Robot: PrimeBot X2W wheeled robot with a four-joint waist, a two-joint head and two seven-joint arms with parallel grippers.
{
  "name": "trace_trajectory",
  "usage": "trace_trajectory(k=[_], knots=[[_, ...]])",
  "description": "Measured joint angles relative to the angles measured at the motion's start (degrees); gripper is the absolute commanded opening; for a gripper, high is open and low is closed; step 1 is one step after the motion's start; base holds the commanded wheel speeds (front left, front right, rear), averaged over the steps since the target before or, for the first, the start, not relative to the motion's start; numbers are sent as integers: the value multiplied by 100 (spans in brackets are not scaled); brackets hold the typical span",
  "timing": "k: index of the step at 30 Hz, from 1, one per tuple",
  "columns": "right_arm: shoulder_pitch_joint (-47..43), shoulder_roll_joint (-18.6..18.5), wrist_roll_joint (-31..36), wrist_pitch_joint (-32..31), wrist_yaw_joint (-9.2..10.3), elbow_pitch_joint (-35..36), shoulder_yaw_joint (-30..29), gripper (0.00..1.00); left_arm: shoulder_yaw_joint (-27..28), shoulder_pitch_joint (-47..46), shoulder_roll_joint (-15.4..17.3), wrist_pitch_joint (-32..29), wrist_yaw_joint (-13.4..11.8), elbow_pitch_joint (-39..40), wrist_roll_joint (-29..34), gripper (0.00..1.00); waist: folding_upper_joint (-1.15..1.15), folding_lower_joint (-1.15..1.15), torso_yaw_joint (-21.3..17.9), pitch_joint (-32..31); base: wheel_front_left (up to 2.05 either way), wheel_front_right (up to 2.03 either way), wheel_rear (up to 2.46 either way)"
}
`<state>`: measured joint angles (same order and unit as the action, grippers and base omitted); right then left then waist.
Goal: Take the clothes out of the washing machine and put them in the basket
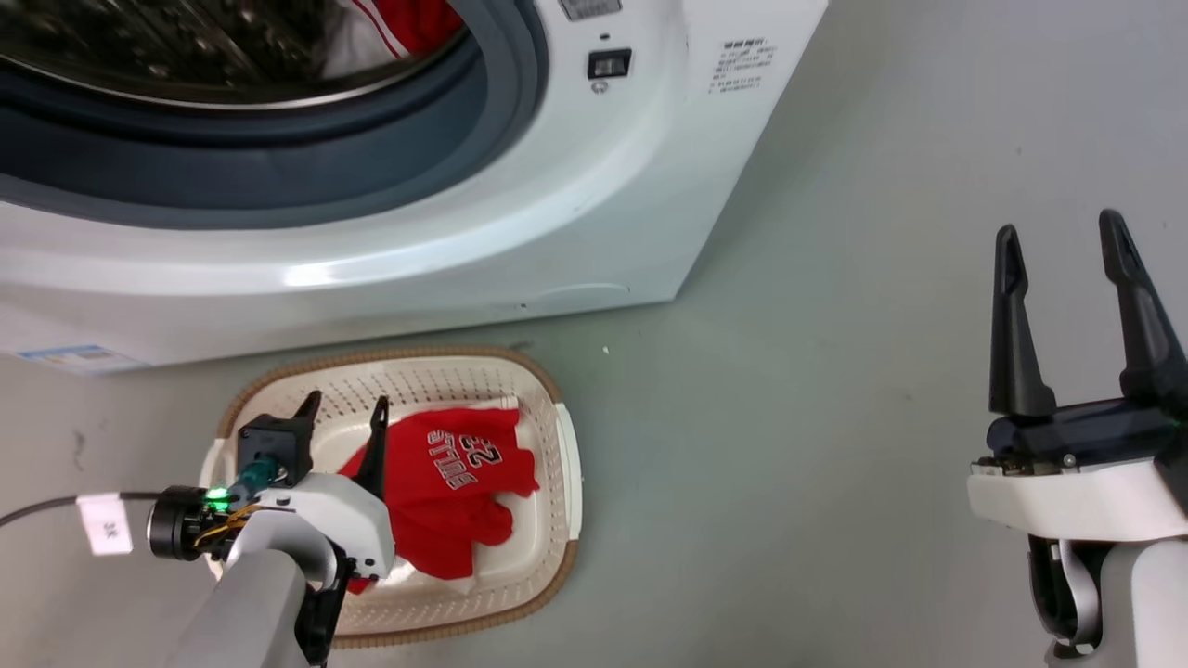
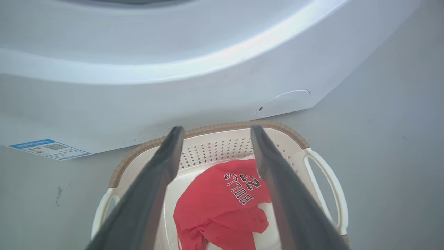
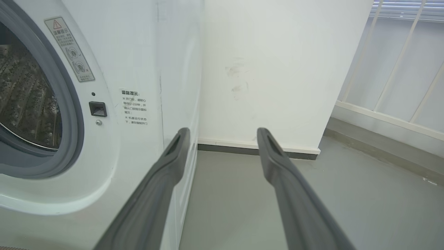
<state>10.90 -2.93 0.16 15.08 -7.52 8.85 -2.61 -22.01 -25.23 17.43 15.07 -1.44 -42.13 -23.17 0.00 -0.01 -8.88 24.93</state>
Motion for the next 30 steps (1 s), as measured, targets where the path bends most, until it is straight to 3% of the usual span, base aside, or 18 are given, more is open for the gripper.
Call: trace_trajectory(k=[8,17,25,30], knots=[[-93,2,-86,1,0,-76,76,100,984,736,-104,0,21,1307,410,100,0,0,76,-488,0,0,0],[-178,2,-282,0,0,-127,-36,100,1432,1039,-241,0,292,2338,843,100,0,-1,21,-535,0,0,0],[-82,1,-469,0,0,-109,-37,100,1596,65,-79,-56,601,2428,776,100,0,0,-107,-173,0,0,0],[-59,0,-465,1,0,-89,-12,100,1578,-935,147,-661,750,2330,546,100,0,0,-209,178,0,0,0]])
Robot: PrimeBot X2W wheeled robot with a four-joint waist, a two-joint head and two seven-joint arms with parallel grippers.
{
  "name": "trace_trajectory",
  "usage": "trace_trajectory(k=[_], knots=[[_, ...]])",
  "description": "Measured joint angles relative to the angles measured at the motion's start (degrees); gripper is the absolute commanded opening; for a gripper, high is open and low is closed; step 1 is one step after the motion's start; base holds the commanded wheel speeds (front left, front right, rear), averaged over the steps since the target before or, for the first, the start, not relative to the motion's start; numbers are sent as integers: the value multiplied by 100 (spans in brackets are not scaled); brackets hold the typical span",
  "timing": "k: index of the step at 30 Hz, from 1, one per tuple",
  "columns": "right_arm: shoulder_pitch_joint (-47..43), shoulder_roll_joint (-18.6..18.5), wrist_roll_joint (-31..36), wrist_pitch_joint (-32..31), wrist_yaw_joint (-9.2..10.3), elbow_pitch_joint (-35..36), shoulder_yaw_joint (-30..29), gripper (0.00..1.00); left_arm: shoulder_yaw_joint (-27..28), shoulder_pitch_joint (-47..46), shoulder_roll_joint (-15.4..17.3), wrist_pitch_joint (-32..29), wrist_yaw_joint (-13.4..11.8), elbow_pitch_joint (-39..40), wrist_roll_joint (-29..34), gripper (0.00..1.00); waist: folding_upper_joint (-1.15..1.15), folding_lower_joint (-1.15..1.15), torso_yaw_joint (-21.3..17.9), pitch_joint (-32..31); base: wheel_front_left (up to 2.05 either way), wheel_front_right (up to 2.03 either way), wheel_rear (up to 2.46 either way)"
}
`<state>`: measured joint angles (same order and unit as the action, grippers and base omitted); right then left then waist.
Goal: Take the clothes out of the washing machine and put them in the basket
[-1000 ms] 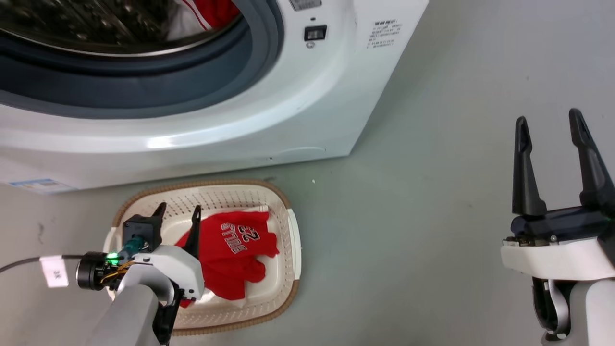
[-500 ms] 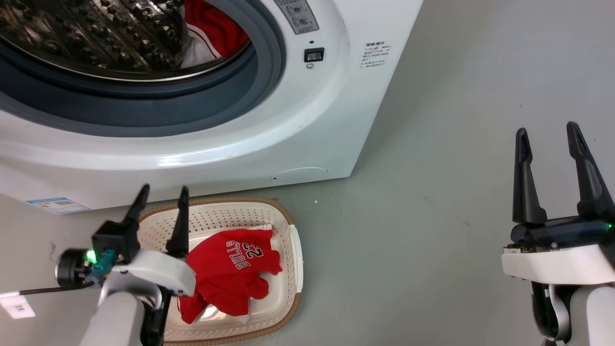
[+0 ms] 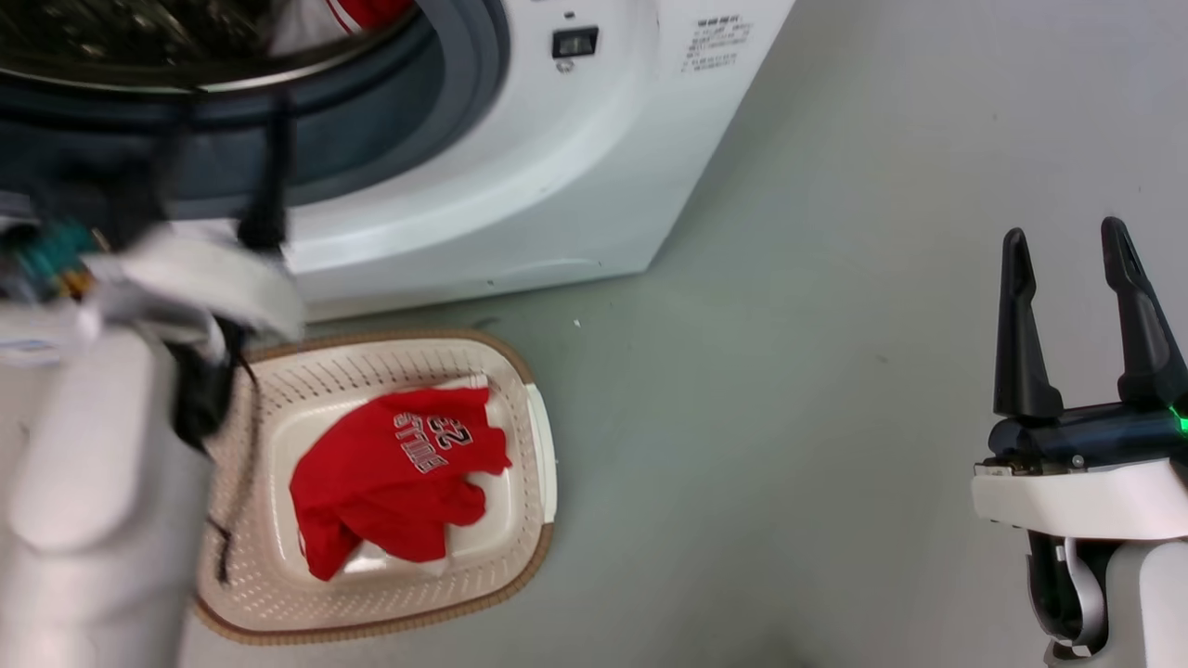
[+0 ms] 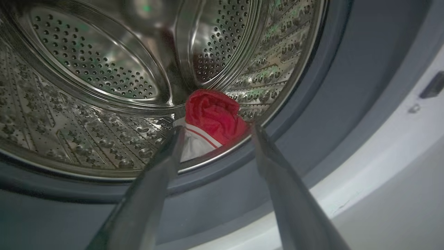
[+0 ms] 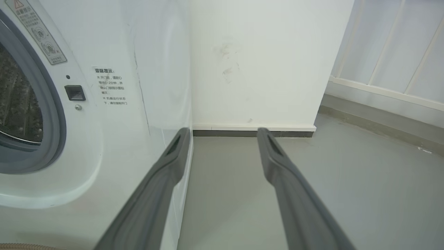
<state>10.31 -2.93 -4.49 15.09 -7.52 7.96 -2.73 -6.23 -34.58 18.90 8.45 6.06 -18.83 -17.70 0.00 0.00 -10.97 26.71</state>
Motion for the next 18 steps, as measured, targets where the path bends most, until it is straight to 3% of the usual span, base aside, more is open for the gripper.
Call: trace_trajectory(k=[9,18], knots=[[233,-1,-236,-1,0,123,144,100,-169,-2117,800,-1358,126,-508,-475,100,0,1,-247,836,0,0,0],[442,-1,-515,-1,0,162,589,100,-1183,-4047,1584,-2810,134,-1113,-1031,100,0,1,-618,1658,0,0,0]])
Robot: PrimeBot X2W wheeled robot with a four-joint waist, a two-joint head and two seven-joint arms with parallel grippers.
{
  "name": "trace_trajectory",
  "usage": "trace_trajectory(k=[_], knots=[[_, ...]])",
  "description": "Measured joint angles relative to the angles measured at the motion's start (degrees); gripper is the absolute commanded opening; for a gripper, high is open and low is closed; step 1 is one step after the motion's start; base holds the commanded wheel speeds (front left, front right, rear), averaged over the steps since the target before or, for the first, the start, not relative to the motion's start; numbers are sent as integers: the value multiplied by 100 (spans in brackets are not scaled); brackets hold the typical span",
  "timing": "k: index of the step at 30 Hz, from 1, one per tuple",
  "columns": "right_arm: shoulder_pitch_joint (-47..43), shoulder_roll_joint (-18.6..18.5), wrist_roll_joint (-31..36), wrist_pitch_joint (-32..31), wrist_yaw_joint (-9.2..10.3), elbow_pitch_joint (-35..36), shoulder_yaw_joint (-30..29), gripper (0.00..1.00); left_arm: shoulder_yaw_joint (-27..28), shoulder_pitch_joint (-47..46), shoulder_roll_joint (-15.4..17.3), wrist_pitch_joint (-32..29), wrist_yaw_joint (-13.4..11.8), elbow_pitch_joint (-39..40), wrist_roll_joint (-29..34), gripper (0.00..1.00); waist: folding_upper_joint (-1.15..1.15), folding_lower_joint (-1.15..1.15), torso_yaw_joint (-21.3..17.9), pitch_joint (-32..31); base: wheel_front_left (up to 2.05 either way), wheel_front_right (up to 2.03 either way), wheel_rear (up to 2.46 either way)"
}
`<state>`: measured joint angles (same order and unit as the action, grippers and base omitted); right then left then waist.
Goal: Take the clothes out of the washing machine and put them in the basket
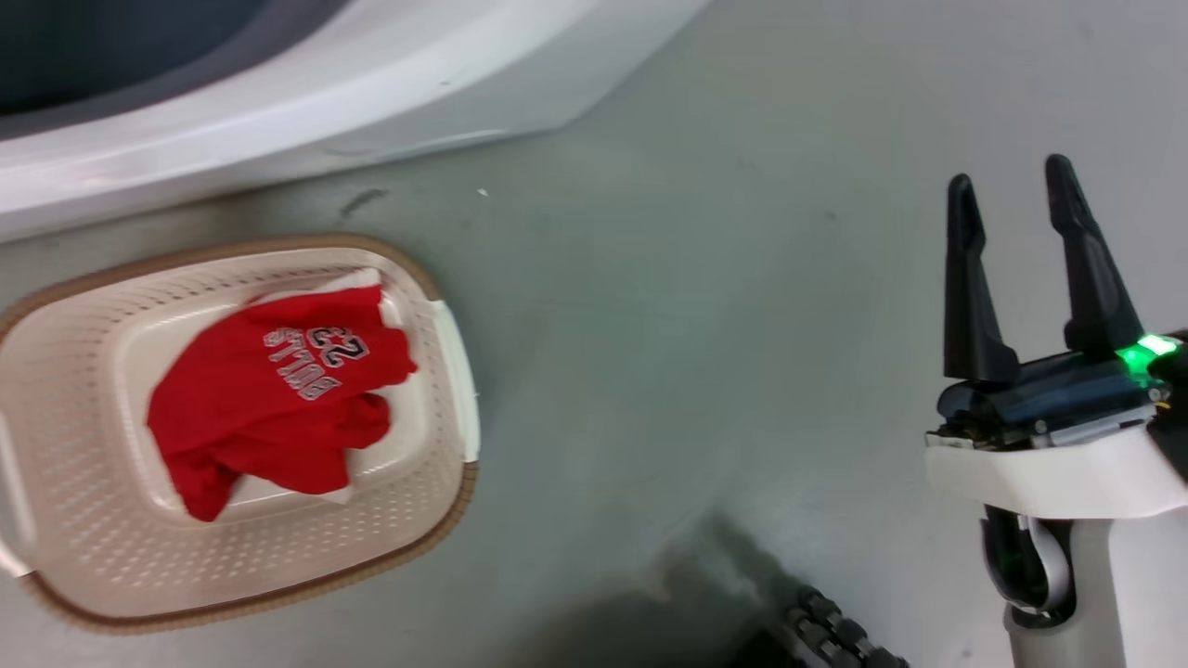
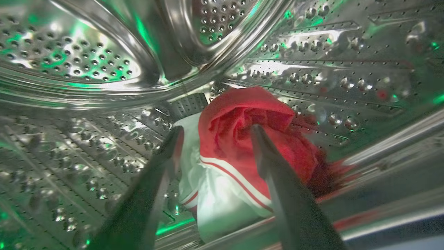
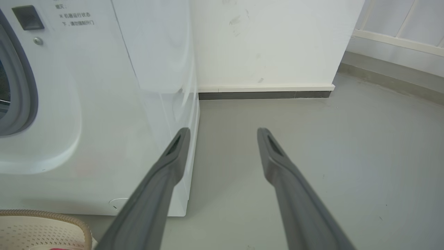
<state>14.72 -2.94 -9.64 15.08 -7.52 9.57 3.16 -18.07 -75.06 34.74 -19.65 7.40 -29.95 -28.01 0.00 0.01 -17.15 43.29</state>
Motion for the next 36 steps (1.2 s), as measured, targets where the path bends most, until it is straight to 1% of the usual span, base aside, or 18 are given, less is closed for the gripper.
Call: trace_trajectory(k=[3,6,8,13,18,24,25,26,29,36], knots=[[55,1,-119,0,0,30,176,100,-238,-569,174,-486,0,-202,-153,100,0,0,-194,177,0,0,0],[57,-3,-237,1,0,55,323,100,-481,-1038,390,-856,0,-341,-157,100,0,0,-401,334,0,0,0],[59,-3,-308,0,0,74,402,100,-582,-1269,463,-1110,0,-441,-194,100,0,0,-538,429,0,0,0],[56,-4,-488,0,0,114,548,100,-686,-1785,353,-1752,-42,-905,-241,100,0,0,-802,666,0,0,0],[40,-2,-548,0,0,146,649,100,-909,-1974,355,-1969,-58,-1296,-36,100,0,0,-979,814,0,0,0],[-22,-2,-605,0,0,160,602,100,-1081,-2067,259,-2157,-76,-1706,21,100,0,0,-983,883,0,0,0],[-46,-2,-606,0,0,162,599,100,-1101,-2067,254,-2158,-75,-1756,20,85,0,0,-981,887,0,0,0],[-57,-2,-612,0,0,162,599,100,-1115,-2072,249,-2159,-59,-1789,10,0,0,0,-980,888,0,0,0],[-57,-2,-614,0,0,162,593,100,-1139,-2118,231,-2086,-49,-1873,-37,0,0,0,-979,882,0,0,0],[3,-2,-614,0,0,141,593,100,-1170,-2189,287,-1527,-34,-2036,5,0,0,0,-979,831,0,0,0]])
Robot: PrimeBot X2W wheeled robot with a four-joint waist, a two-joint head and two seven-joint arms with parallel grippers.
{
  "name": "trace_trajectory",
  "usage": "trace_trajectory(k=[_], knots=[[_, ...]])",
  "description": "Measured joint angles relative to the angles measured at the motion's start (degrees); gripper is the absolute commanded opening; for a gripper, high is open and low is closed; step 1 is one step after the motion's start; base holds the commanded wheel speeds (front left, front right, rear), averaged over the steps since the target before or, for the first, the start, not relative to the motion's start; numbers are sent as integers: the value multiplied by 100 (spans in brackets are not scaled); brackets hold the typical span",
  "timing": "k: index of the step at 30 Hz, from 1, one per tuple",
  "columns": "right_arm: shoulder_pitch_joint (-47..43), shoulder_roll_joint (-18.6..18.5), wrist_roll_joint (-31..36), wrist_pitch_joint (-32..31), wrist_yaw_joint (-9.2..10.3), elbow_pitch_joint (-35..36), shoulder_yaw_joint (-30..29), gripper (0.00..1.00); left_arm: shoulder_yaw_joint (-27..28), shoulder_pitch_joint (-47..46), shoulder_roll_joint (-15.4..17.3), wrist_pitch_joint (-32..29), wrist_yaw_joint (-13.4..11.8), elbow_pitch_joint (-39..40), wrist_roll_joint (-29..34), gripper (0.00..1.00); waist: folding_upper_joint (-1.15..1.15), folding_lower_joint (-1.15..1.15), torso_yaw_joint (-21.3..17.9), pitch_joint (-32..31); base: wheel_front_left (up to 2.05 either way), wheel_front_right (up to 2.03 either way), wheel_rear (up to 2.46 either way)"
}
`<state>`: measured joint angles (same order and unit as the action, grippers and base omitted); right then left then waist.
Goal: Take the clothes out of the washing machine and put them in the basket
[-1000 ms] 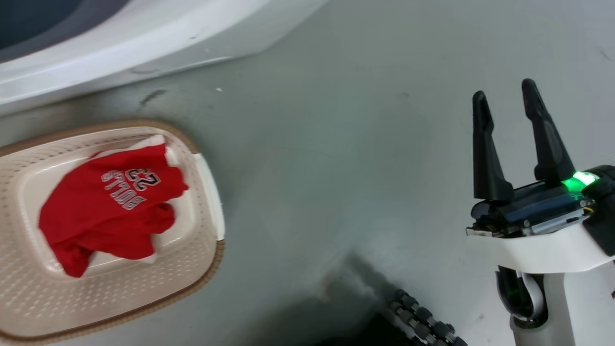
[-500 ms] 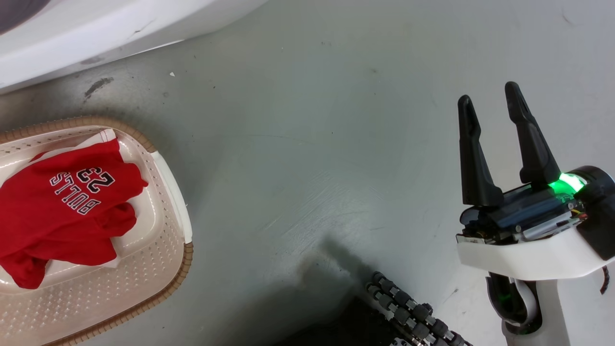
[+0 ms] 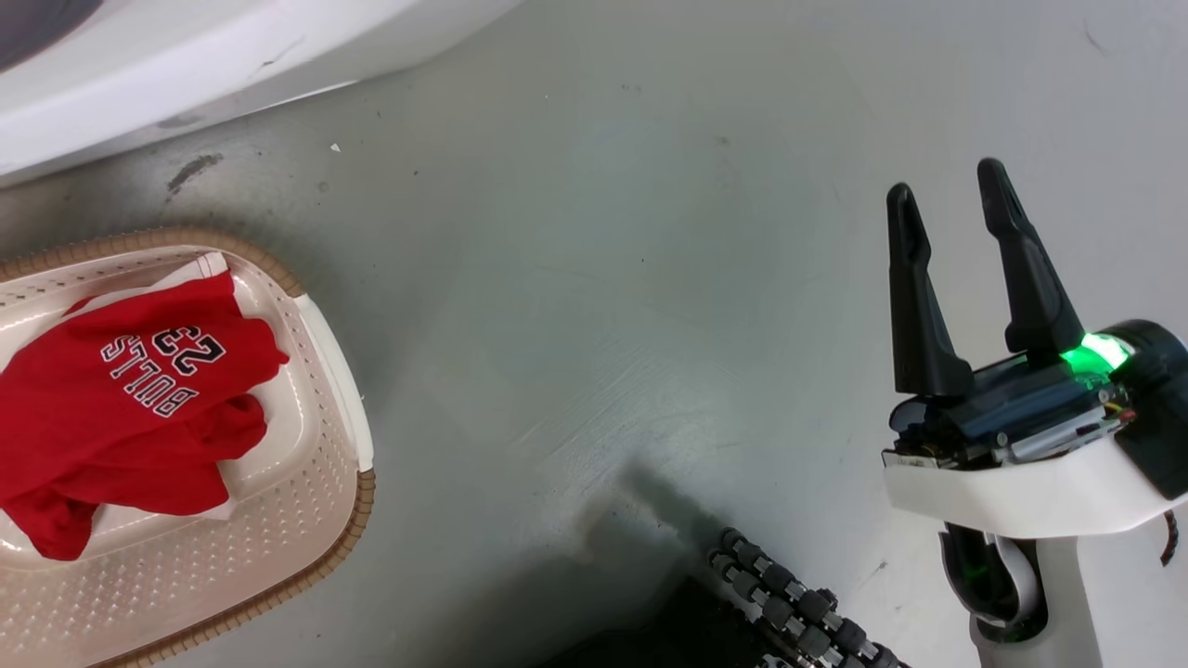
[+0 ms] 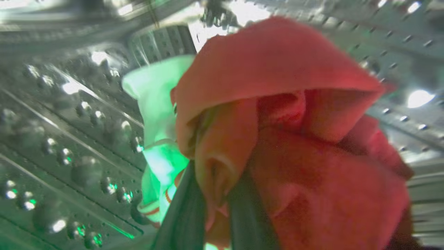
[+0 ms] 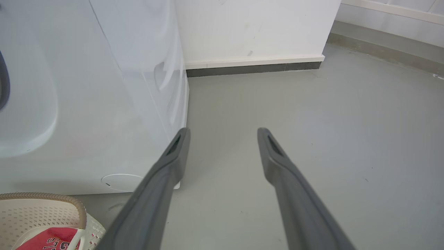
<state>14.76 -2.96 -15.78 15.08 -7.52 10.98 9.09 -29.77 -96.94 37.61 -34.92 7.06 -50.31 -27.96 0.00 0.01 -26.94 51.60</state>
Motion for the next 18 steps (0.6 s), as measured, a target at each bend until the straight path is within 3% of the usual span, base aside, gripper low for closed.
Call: trace_trajectory(k=[7,18], knots=[[76,1,87,0,0,-29,-127,100,186,-14,-24,1044,10,-163,-202,0,0,0,105,-199,0,0,0],[47,2,599,0,0,-175,-420,100,-55,962,-254,2870,35,-369,-445,0,0,0,552,-921,0,0,0]])
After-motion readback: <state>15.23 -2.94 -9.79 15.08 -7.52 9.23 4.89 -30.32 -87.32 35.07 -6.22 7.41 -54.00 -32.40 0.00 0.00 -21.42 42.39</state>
